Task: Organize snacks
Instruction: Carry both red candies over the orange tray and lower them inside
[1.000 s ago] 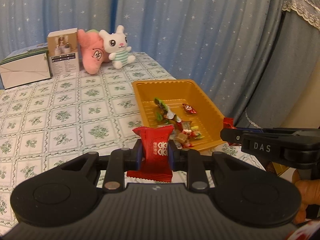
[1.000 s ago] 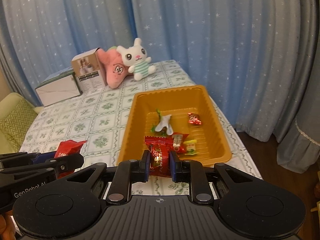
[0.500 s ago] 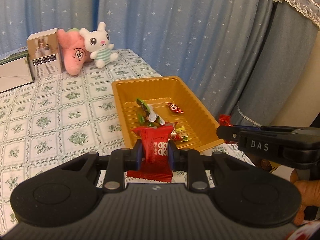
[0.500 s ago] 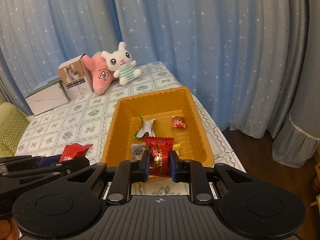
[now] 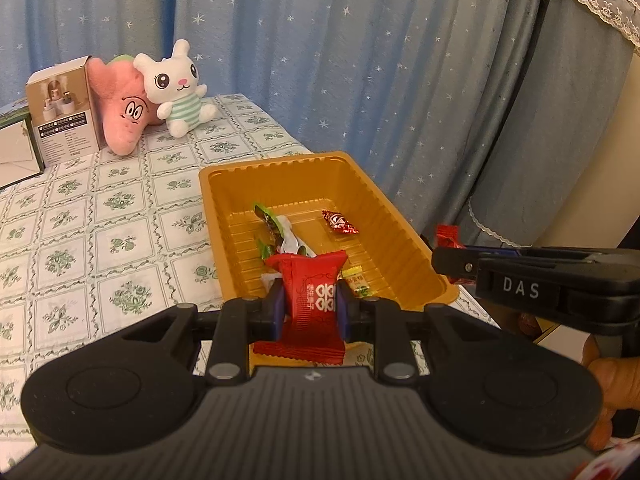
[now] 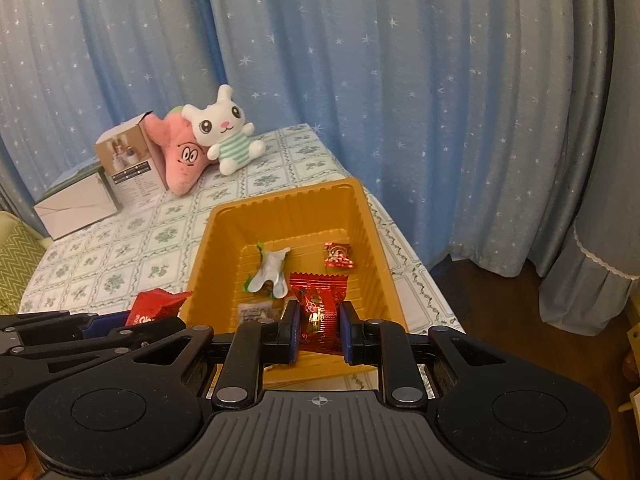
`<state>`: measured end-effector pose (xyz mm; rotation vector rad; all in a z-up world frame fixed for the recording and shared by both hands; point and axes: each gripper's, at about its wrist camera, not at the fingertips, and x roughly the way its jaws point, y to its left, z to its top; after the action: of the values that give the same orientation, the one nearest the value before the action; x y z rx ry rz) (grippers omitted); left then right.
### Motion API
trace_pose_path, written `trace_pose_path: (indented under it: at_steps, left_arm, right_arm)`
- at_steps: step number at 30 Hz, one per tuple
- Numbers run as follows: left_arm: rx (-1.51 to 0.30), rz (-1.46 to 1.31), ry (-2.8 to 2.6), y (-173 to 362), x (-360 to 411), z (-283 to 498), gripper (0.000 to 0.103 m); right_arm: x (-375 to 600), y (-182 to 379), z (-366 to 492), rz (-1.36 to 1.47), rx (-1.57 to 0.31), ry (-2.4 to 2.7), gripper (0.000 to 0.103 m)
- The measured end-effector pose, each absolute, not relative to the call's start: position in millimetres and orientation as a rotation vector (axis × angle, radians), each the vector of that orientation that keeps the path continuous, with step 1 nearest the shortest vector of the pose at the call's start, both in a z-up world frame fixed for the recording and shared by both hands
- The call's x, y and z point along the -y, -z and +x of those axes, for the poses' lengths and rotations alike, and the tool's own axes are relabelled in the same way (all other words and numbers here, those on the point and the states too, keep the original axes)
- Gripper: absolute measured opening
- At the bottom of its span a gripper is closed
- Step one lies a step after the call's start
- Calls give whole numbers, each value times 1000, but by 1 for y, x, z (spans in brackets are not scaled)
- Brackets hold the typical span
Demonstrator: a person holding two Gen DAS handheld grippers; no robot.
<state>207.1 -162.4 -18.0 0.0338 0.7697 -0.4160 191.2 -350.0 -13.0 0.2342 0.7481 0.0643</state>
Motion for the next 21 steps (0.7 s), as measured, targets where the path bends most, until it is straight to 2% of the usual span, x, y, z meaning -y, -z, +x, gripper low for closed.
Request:
trace_pose_path:
  at_steps: [21]
  left_arm:
    - [-818, 6, 411, 38, 166, 258, 23]
  right_arm:
    - [344, 32, 239, 218, -790, -91, 20]
